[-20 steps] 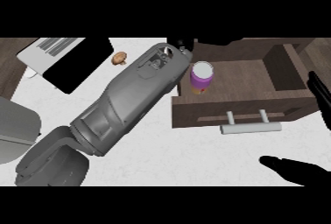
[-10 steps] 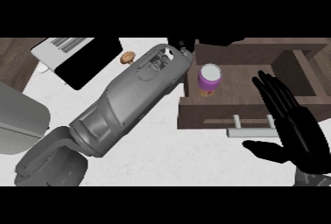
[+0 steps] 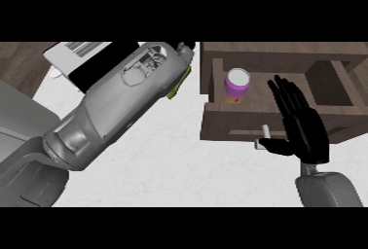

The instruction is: Pick up the can, place it into the drawer and close the drawer

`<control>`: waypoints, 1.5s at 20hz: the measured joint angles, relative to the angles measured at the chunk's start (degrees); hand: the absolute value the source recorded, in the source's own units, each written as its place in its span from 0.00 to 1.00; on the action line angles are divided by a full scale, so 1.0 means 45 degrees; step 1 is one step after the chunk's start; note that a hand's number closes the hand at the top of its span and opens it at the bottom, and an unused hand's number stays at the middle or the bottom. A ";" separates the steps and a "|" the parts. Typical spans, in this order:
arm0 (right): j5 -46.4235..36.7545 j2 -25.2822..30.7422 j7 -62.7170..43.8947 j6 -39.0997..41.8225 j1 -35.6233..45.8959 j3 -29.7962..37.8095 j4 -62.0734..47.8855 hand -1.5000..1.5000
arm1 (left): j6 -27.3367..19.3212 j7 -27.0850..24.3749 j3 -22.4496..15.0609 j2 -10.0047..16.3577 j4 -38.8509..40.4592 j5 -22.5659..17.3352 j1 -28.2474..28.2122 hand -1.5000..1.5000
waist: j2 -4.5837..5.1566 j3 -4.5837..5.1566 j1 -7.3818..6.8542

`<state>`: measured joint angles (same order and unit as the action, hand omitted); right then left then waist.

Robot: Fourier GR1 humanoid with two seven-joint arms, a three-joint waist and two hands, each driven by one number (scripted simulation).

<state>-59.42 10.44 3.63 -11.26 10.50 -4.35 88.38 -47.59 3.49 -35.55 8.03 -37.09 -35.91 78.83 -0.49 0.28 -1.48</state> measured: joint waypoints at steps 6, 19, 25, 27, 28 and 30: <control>-0.0652 -0.0115 0.0216 -0.1229 0.1635 0.0611 -0.2537 0.00 | 0.0235 0.1018 -0.0143 0.1340 -0.1653 0.0401 -0.0585 0.00 | -0.0124 0.0150 -0.0155; -0.2005 -0.0043 0.0487 -0.4498 0.5081 0.1979 -0.8028 0.00 | 0.0363 0.2494 -0.0226 0.3129 -0.4667 0.0869 -0.2283 0.00 | -0.0059 0.0155 -0.0484; -0.2144 0.0014 0.0634 -0.5858 0.6718 0.2643 -1.0484 0.00 | 0.0629 0.2763 -0.0091 0.3880 -0.5672 0.1005 -0.3195 0.00 | 0.0044 0.0097 -0.0492; -0.2155 0.0128 0.0600 -0.6067 0.7418 0.2899 -1.1373 0.00 | 0.0686 0.2680 -0.0103 0.4002 -0.5994 0.1074 -0.3612 0.00 | 0.0137 0.0056 -0.0585; -0.2206 0.0102 0.0502 -0.6153 0.7797 0.2980 -1.1812 0.00 | 0.0683 0.2680 -0.0074 0.4086 -0.6173 0.1102 -0.3795 0.00 | 0.0169 0.0035 -0.0617; -0.2155 0.0082 0.0530 -0.6335 0.8481 0.3181 -1.2649 0.00 | 0.0693 0.2643 -0.0020 0.4152 -0.6416 0.1170 -0.4066 0.00 | 0.0252 -0.0011 -0.0664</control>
<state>-69.12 10.81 6.01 -39.77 48.66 9.96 31.46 -44.47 15.39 -35.64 26.71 -65.96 -30.64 60.53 0.65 0.23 -4.47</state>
